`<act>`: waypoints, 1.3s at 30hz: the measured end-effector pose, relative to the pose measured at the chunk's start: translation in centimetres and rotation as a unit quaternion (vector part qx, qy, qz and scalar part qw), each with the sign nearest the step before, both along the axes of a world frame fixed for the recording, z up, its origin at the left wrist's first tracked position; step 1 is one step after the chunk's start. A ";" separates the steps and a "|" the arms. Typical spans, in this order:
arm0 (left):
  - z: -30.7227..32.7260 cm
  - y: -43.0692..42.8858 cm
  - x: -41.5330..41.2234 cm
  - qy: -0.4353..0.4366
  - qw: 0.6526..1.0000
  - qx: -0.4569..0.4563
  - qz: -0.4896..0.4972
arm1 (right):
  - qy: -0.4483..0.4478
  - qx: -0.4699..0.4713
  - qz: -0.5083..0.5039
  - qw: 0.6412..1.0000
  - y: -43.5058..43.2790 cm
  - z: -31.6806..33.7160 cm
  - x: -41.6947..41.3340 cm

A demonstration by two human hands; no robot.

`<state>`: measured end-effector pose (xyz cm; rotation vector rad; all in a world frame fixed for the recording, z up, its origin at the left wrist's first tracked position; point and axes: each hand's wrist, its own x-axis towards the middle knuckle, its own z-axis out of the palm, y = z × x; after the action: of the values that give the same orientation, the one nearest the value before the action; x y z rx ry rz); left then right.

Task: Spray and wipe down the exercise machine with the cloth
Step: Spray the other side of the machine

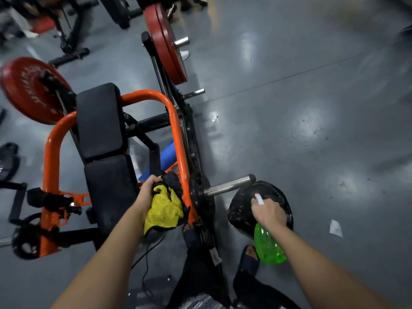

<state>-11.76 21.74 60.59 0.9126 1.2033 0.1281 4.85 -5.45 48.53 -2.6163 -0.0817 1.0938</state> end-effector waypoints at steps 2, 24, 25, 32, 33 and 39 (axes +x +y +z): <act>0.1 -0.3 0.7 -0.002 1.000 0.005 -0.016 | 0.001 -0.004 -0.009 1.000 -0.4 0.0 0.6; 1.6 1.2 -0.9 0.025 0.999 0.011 0.027 | 0.019 0.103 0.077 0.991 3.0 0.5 0.2; 1.6 1.4 -1.4 0.013 0.999 0.011 0.033 | 0.018 0.119 0.087 0.989 4.1 0.7 -0.2; 2.7 4.4 -6.5 -0.029 0.990 0.022 0.136 | 0.004 0.296 0.167 0.941 15.2 5.5 -2.4; 2.8 4.8 -7.7 -0.038 0.987 0.024 0.155 | -0.001 0.317 0.186 0.930 17.4 6.1 -3.0; 3.2 6.5 -11.9 -0.048 0.969 0.046 0.237 | -0.003 0.349 0.205 0.915 27.3 9.7 -4.4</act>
<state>-23.61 28.25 63.80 0.6742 1.3142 0.6099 0.47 21.88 58.20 -1.9823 -0.8836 0.9385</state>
